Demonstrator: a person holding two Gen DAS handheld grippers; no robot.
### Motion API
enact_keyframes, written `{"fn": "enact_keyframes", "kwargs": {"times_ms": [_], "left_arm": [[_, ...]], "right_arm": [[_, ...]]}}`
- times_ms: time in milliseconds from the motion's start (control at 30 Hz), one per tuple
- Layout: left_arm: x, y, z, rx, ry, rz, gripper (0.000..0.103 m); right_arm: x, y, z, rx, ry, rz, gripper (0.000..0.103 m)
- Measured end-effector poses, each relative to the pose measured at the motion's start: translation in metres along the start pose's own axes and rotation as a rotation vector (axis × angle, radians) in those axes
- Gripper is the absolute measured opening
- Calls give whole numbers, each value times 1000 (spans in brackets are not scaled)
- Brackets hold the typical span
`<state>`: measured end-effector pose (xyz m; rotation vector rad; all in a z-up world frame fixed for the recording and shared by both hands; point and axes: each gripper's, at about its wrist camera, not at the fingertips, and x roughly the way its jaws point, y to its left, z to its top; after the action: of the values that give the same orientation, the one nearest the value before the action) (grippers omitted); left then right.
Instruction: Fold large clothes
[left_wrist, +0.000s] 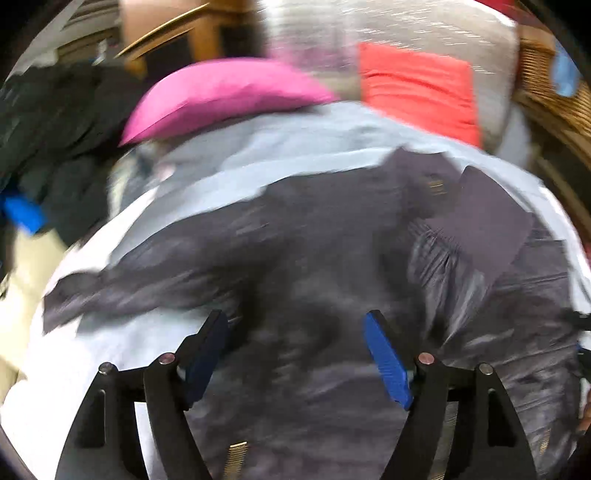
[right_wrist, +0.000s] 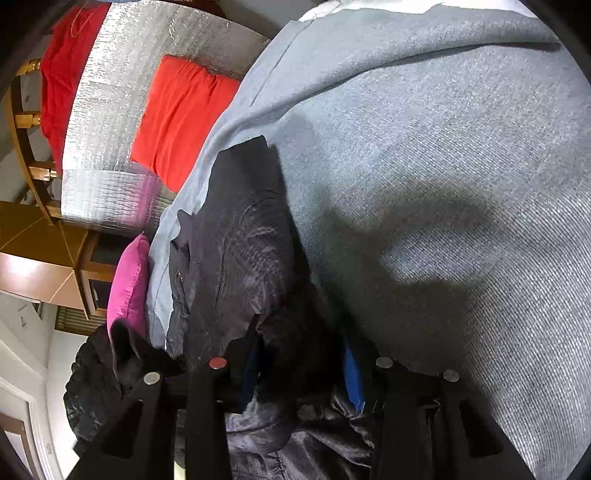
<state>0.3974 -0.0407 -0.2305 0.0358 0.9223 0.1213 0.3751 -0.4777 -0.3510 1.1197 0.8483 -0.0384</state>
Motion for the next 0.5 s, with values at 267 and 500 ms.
{"fn": "enact_keyframes", "kwargs": {"times_ms": [267,500], "left_arm": [[-5,-18,6,-43,46,-163,83],[0,-127,53,158,4,-80,87]], "right_arm": [[-8,10,0,-3,-21,5,63],[-1,10,5,-11,3,-17,67]]}}
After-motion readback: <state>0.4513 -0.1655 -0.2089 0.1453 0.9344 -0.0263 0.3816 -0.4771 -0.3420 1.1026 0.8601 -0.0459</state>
